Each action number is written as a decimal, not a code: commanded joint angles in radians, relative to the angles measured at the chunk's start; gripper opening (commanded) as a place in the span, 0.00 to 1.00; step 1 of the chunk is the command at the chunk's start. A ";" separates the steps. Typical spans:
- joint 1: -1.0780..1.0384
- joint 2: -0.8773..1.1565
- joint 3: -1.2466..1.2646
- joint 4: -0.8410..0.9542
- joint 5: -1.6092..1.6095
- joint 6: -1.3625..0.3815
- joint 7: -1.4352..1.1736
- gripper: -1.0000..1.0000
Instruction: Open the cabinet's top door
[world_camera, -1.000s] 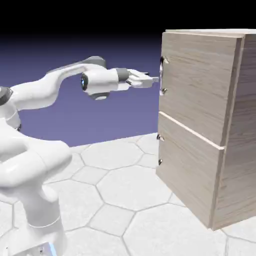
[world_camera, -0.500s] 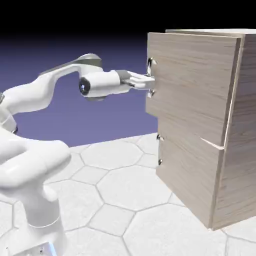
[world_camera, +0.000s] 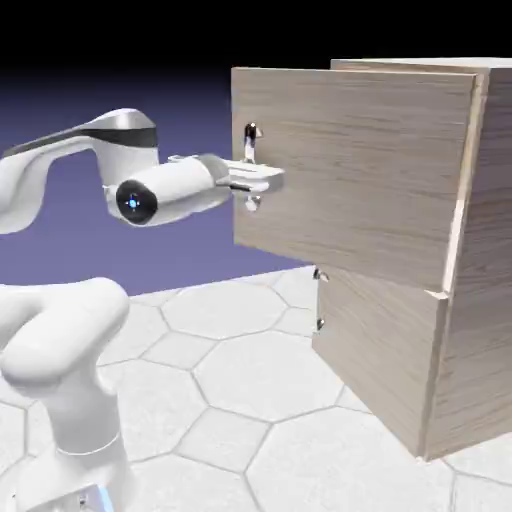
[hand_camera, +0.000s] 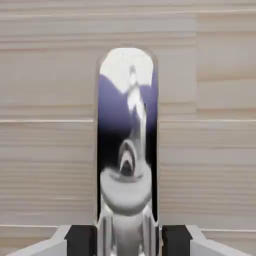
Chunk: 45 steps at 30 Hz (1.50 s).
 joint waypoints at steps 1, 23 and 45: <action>0.001 -0.001 -0.036 -0.011 -0.030 -0.028 -0.008 0.00; -0.031 0.379 -0.833 0.101 -0.789 -0.614 -0.276 0.00; 0.414 1.176 -1.464 0.804 -1.220 -1.291 -0.668 0.00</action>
